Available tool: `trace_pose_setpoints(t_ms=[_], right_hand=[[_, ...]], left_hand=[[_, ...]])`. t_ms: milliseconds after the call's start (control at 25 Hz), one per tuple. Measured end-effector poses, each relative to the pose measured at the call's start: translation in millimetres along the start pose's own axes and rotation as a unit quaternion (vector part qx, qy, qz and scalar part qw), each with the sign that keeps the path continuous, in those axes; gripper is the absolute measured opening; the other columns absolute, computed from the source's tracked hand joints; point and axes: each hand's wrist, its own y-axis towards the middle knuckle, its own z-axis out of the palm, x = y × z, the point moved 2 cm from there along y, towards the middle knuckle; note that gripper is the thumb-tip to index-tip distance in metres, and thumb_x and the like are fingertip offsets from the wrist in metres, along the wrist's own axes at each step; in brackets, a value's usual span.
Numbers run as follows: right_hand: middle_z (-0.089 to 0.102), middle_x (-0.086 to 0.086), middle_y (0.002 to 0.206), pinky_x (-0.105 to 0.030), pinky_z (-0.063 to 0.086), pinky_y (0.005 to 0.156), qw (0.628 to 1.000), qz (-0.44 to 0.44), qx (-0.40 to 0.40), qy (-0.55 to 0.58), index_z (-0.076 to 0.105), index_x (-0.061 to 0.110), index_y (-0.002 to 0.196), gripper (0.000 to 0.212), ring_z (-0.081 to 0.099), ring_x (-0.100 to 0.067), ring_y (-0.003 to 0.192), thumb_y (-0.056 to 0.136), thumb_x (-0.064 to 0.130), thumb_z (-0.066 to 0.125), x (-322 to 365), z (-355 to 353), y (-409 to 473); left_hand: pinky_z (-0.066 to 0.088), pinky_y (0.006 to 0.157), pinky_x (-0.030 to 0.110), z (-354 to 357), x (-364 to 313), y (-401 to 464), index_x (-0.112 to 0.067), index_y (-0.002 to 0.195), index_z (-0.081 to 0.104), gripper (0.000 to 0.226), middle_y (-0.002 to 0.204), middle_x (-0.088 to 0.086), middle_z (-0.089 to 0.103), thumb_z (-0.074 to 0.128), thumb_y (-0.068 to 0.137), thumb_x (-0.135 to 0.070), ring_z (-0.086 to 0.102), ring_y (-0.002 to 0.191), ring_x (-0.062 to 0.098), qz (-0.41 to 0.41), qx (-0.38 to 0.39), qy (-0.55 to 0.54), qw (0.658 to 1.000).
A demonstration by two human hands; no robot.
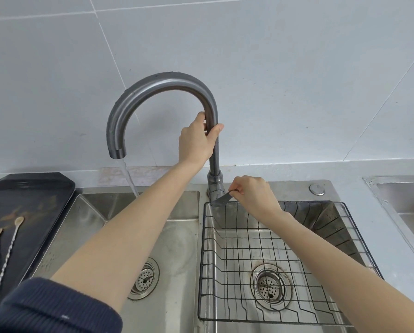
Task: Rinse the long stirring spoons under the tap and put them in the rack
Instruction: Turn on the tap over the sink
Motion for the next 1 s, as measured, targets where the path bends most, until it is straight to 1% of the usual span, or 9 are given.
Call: trace_pose_setpoints(t_ms=[120,240,360,440,480,600,720,840,1000], right_hand=[[0.067,-0.008,0.105,-0.035,0.049,0.077,1.0,0.002,0.004,-0.003,0.068,0.011,0.102,0.022,0.061,-0.031,0.099,0.091,0.011,0.048,1.5,-0.5,-5.3],[0.066,-0.004,0.118,-0.038,0.051,0.083,1.0,-0.003,0.015,-0.023,0.061,0.016,0.118,0.029,0.059,-0.03,0.108,0.094,0.02,0.046,5.3,-6.0,-13.8],[0.058,-0.003,0.131,-0.04,0.048,0.089,0.998,-0.022,0.029,-0.06,0.044,0.019,0.137,0.042,0.054,-0.028,0.118,0.095,0.024,0.045,12.7,-10.2,-24.9],[0.052,-0.003,0.136,-0.039,0.044,0.095,0.996,-0.037,0.022,-0.072,0.034,0.02,0.142,0.05,0.05,-0.026,0.123,0.095,0.024,0.047,19.6,-11.4,-32.5],[0.049,-0.003,0.14,-0.039,0.04,0.101,0.996,-0.045,0.015,-0.077,0.031,0.019,0.144,0.053,0.047,-0.025,0.127,0.094,0.025,0.048,23.4,-10.7,-36.2],[0.034,-0.003,0.152,-0.04,0.021,0.116,0.993,-0.055,0.014,-0.108,0.022,0.02,0.146,0.064,0.024,-0.02,0.143,0.091,0.03,0.052,33.4,-4.4,-49.9],[0.015,-0.001,0.159,-0.047,0.005,0.12,0.987,-0.034,0.039,-0.149,0.012,0.023,0.148,0.073,0.005,-0.02,0.148,0.089,0.037,0.053,42.5,2.8,-64.2],[0.006,-0.002,0.16,-0.051,0.001,0.119,0.983,-0.02,0.048,-0.175,0.007,0.024,0.149,0.078,-0.002,-0.022,0.148,0.088,0.042,0.053,56.2,7.8,-75.3],[-0.002,-0.005,0.16,-0.049,0.001,0.119,0.982,-0.019,0.049,-0.179,0.005,0.024,0.149,0.081,-0.004,-0.025,0.148,0.088,0.045,0.053,78.6,23.0,-87.7]], left_hand=[[0.047,0.098,0.043,1.2,-1.6,-2.5,-0.008,0.118,0.054,0.033,0.114,0.01,0.068,0.053,0.092,-0.028,0.062,0.108,0.029,-0.017,0.005,-0.024,1.0],[0.042,0.103,0.036,-3.6,1.5,-13.7,-0.009,0.132,0.045,0.041,0.131,0.009,0.059,0.05,0.094,-0.022,0.056,0.12,0.026,-0.016,0.039,-0.027,0.999],[0.03,0.113,0.035,-11.8,13.5,-36.9,-0.011,0.146,0.025,0.057,0.151,0.006,0.036,0.047,0.095,-0.025,0.037,0.138,0.023,0.02,0.073,0.06,0.995],[0.023,0.116,0.034,-16.4,19.5,-54.4,-0.012,0.149,0.017,0.062,0.157,0.005,0.024,0.045,0.096,-0.028,0.025,0.144,0.021,0.038,0.096,0.116,0.988],[0.022,0.116,0.034,-18.7,21.7,-62.5,-0.013,0.149,0.015,0.064,0.158,0.005,0.02,0.045,0.096,-0.029,0.022,0.145,0.021,0.047,0.109,0.138,0.983],[0.023,0.116,0.037,-28.6,29.8,-85.7,-0.013,0.149,0.013,0.065,0.158,0.006,0.018,0.044,0.095,-0.033,0.022,0.145,0.022,0.081,0.137,0.199,0.967],[0.019,0.118,0.042,-40.1,46.9,-104.6,-0.014,0.149,0.014,0.066,0.159,0.007,0.017,0.043,0.094,-0.039,0.021,0.146,0.022,0.088,0.166,0.254,0.949],[0.017,0.119,0.048,-54.7,66.1,-120.1,-0.017,0.149,0.015,0.069,0.159,0.005,0.017,0.041,0.093,-0.046,0.02,0.146,0.021,0.069,0.18,0.283,0.94],[0.018,0.119,0.046,-78.5,84.6,-140.0,-0.018,0.149,0.014,0.074,0.158,0.006,0.018,0.042,0.09,-0.052,0.019,0.146,0.021,0.064,0.182,0.309,0.931]])
